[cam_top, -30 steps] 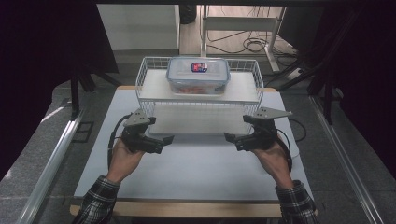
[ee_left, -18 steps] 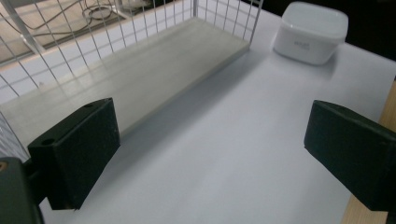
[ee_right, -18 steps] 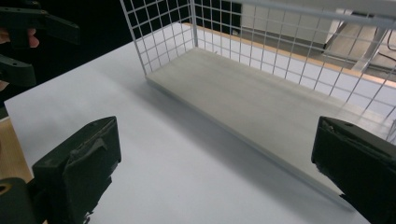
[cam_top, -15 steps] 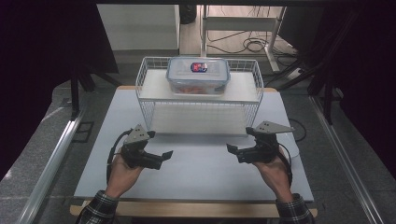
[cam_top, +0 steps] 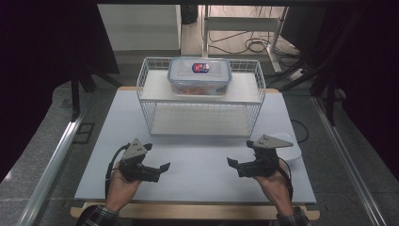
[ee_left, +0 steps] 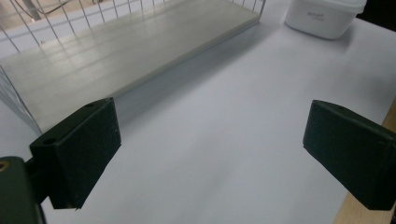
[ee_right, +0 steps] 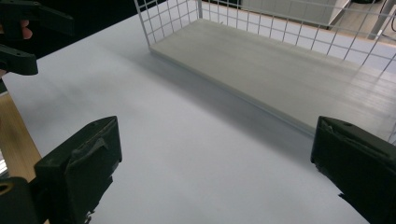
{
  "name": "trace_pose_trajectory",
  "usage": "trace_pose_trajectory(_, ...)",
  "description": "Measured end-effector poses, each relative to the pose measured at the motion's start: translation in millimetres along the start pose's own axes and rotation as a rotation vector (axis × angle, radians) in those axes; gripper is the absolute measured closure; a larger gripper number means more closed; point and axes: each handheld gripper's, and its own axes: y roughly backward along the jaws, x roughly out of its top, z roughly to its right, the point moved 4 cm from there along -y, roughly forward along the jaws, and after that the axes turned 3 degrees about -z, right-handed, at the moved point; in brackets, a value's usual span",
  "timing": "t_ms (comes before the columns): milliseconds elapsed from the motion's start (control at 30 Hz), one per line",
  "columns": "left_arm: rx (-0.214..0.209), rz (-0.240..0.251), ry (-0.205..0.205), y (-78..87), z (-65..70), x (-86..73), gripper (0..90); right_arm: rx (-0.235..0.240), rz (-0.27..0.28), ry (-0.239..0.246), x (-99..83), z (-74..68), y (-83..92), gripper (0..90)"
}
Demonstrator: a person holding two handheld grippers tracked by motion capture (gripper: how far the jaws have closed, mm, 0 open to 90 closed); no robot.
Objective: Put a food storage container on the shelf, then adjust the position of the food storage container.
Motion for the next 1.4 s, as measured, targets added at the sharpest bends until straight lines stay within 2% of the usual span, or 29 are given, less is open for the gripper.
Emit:
trace_pose_trajectory(167, 0.029, -0.016, -0.003, -1.7, 0.5, -15.5, 3.4, 0.006, -0.001, -0.005, -11.2, -3.5, -2.7, 2.1)
trace_pose_trajectory(300, 0.033, -0.023, 0.000, -3.6, 0.4, -24.3, 3.2, 0.019, -0.009, -0.017, -21.2, -4.7, -7.4, 2.2)
trace_pose_trajectory(433, 0.033, -0.046, -0.004, -9.2, 0.6, -32.4, 2.9, 0.006, -0.038, -0.008, -33.4, -5.7, -14.2, 2.2)
trace_pose_trajectory(633, 0.054, -0.076, -0.022, -15.8, 0.7, -38.1, 2.7, 0.025, -0.098, -0.025, -49.7, -6.3, -25.1, 2.2)
trace_pose_trajectory(833, 0.059, -0.065, -0.024, -15.0, -1.0, -38.2, 2.5, 0.007, -0.113, -0.041, -51.2, -2.1, -24.6, 0.8)
trace_pose_trajectory(1067, 0.065, -0.065, -0.019, -14.4, -3.5, -39.1, 2.5, -0.021, -0.123, -0.065, -44.9, 3.2, -18.9, 0.2)
trace_pose_trajectory(1233, 0.065, -0.069, -0.018, -15.3, -3.7, -39.7, 2.5, -0.050, -0.095, -0.103, -39.3, 16.9, -6.4, 10.3)
trace_pose_trajectory(1400, 0.065, -0.069, -0.014, -15.5, -4.6, -40.1, 2.5, -0.100, -0.066, -0.106, -35.6, 35.6, 9.5, 28.8)
